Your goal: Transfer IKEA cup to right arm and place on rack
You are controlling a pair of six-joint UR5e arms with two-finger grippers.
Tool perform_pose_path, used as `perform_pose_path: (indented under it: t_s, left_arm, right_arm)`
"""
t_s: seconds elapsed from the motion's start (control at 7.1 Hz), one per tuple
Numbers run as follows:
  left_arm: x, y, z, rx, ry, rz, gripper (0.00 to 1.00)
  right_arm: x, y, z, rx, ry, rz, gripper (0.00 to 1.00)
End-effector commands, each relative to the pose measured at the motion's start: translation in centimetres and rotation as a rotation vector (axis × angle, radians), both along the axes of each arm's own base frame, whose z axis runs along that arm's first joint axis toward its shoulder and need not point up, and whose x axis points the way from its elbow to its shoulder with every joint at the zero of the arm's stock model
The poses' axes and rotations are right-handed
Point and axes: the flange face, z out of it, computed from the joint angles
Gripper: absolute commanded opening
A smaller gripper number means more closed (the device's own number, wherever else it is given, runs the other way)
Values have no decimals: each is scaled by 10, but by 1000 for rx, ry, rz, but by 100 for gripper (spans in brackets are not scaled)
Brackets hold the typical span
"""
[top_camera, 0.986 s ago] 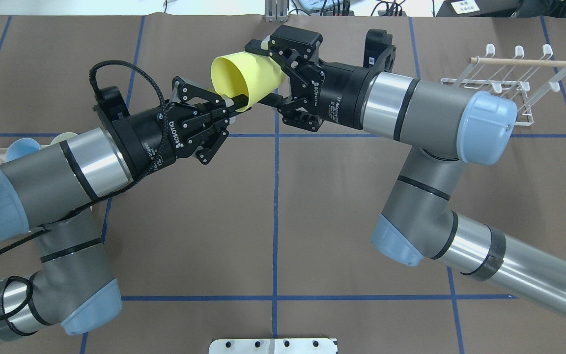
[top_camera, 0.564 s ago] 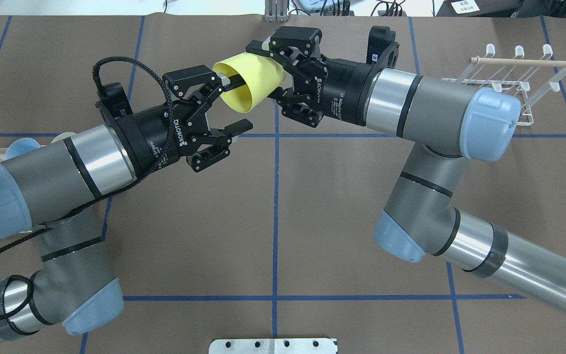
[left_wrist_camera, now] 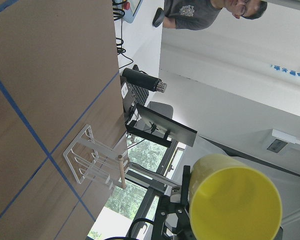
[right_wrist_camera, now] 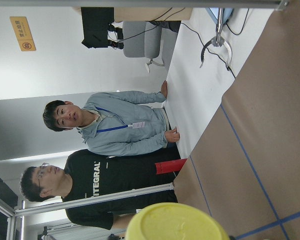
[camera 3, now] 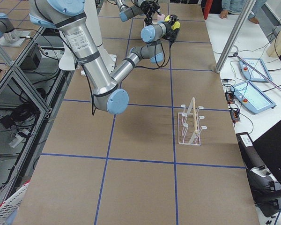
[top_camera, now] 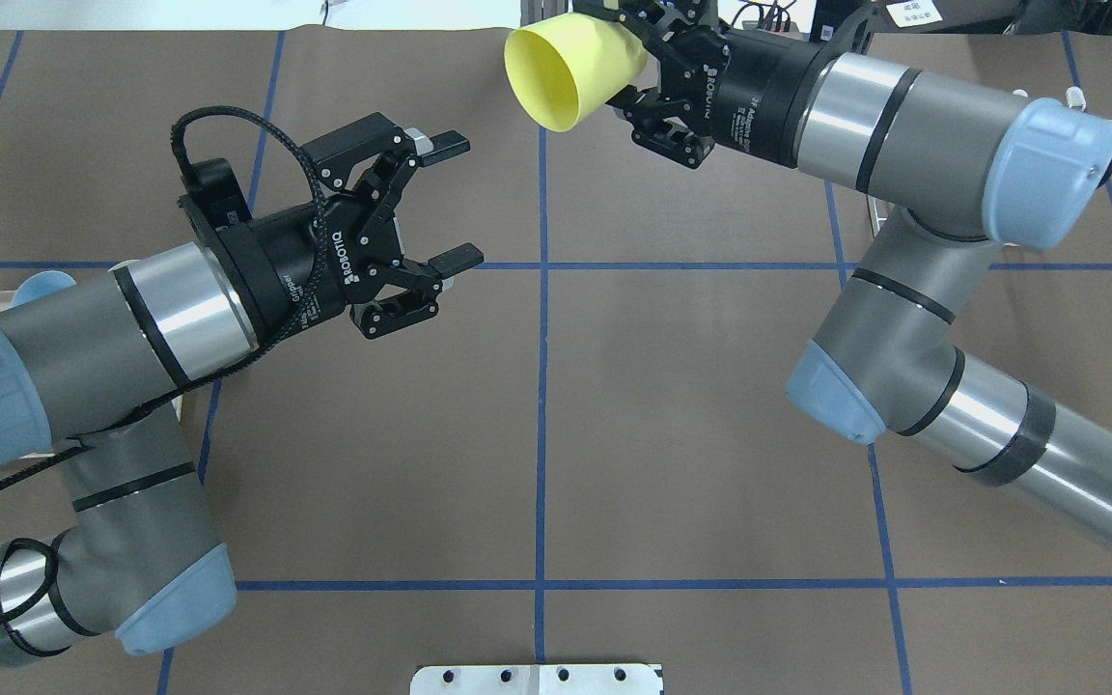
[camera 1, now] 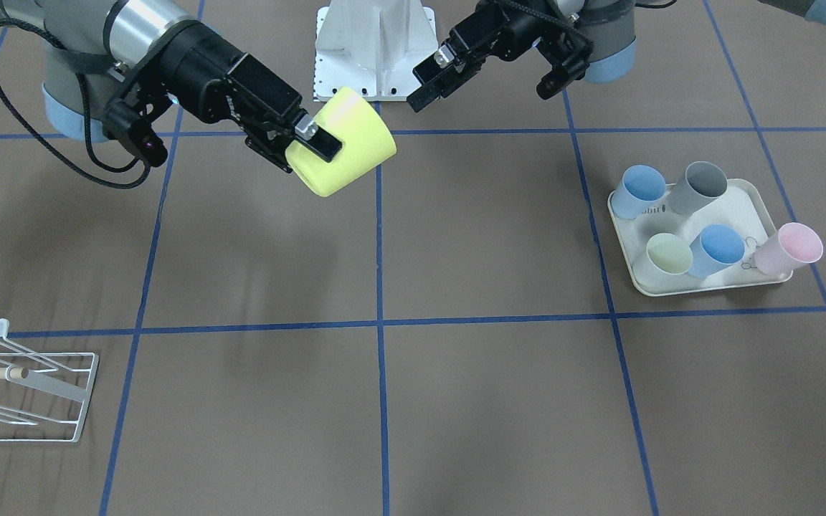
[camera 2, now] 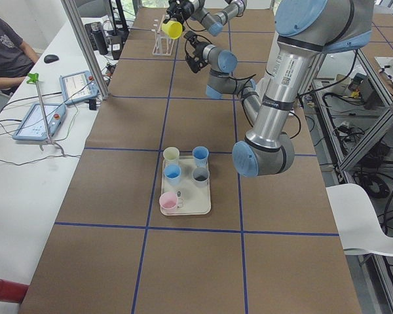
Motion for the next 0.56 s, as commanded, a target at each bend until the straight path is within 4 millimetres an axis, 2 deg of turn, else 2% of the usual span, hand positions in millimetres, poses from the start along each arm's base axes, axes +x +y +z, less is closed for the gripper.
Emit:
perform_pose_path:
  t_s: [0.0, 0.14, 0.28, 0.42]
  left_arm:
    - [-7, -9, 15, 116, -205, -108, 100]
    - [-11, -9, 13, 152, -360, -142, 100]
    - [-26, -9, 0, 165, -531, -162, 100]
    - [-39, -1, -10, 170, -689, -154, 100]
  right_arm:
    - [37, -27, 31, 17, 126, 98, 0]
    - [52, -43, 39, 65, 273, 121, 0]
    - [74, -60, 50, 93, 424, 148, 0]
    - [94, -73, 77, 104, 561, 157, 0]
